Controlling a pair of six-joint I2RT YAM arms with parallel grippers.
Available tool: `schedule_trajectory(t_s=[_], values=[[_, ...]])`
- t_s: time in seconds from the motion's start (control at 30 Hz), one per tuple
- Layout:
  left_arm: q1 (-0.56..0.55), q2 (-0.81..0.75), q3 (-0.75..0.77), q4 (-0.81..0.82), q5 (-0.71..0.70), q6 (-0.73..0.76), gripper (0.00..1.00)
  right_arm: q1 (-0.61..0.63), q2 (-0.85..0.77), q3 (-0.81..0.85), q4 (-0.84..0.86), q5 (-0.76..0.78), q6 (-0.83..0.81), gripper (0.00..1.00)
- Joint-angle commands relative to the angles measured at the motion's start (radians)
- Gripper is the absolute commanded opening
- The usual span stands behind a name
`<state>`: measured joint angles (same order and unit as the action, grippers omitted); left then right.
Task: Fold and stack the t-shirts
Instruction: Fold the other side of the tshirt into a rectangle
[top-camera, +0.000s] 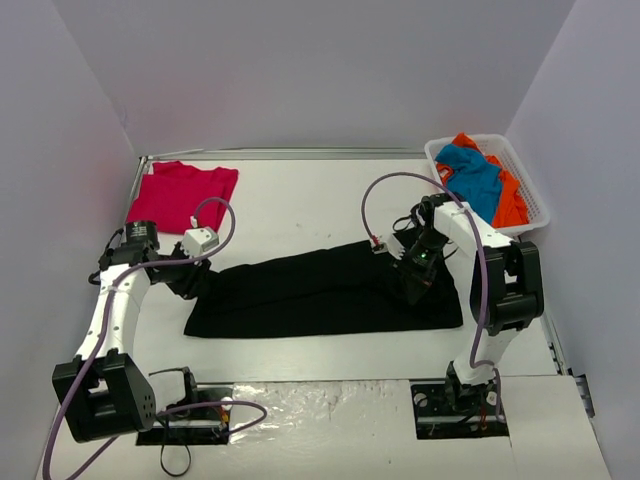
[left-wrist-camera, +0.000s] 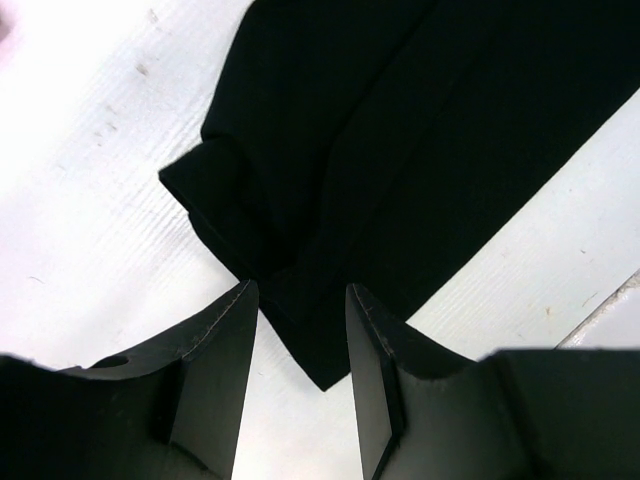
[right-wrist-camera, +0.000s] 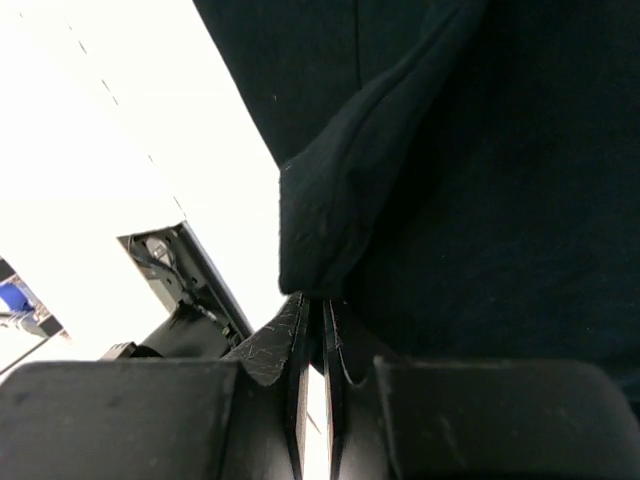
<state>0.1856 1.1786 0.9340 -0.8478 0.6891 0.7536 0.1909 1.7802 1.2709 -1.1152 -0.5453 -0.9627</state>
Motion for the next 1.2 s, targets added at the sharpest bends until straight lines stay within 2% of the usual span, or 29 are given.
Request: schedule_trajectory(t_s=[0.0, 0.4, 0.47, 0.57, 0.77, 0.87, 0.93, 0.97, 1.0, 1.17], values=[[0.006, -0.033, -0.009, -0.016, 0.027, -0.008, 0.39, 0.007, -0.051, -0.042, -0.069, 0.045, -0.007, 0.00], [0.006, -0.060, -0.026, -0.016, 0.020, -0.008, 0.39, 0.008, -0.047, -0.131, -0.058, 0.047, -0.027, 0.00], [0.006, -0.059, -0.029, -0.014, 0.021, -0.007, 0.40, 0.010, -0.042, -0.133, -0.045, 0.051, -0.010, 0.05], [0.006, -0.056, -0.038, -0.013, 0.021, -0.002, 0.39, 0.024, -0.025, -0.134, -0.029, 0.056, 0.007, 0.06], [0.006, -0.066, -0.069, -0.013, 0.020, 0.010, 0.40, 0.103, -0.005, -0.162, 0.048, 0.096, 0.094, 0.18], [0.006, -0.080, -0.083, -0.007, 0.009, 0.015, 0.39, 0.150, -0.004, -0.173, 0.049, 0.094, 0.117, 0.20], [0.006, -0.086, -0.084, -0.007, 0.007, 0.015, 0.40, 0.183, -0.008, -0.182, 0.049, 0.087, 0.128, 0.19], [0.006, -0.088, -0.086, -0.007, 0.009, 0.015, 0.40, 0.194, -0.018, -0.185, 0.049, 0.082, 0.136, 0.12], [0.006, -0.088, -0.087, -0.005, 0.009, 0.015, 0.39, 0.206, -0.021, -0.191, 0.049, 0.076, 0.139, 0.11], [0.006, -0.083, -0.084, -0.007, 0.010, 0.018, 0.40, 0.266, -0.031, -0.215, 0.049, 0.083, 0.162, 0.15]])
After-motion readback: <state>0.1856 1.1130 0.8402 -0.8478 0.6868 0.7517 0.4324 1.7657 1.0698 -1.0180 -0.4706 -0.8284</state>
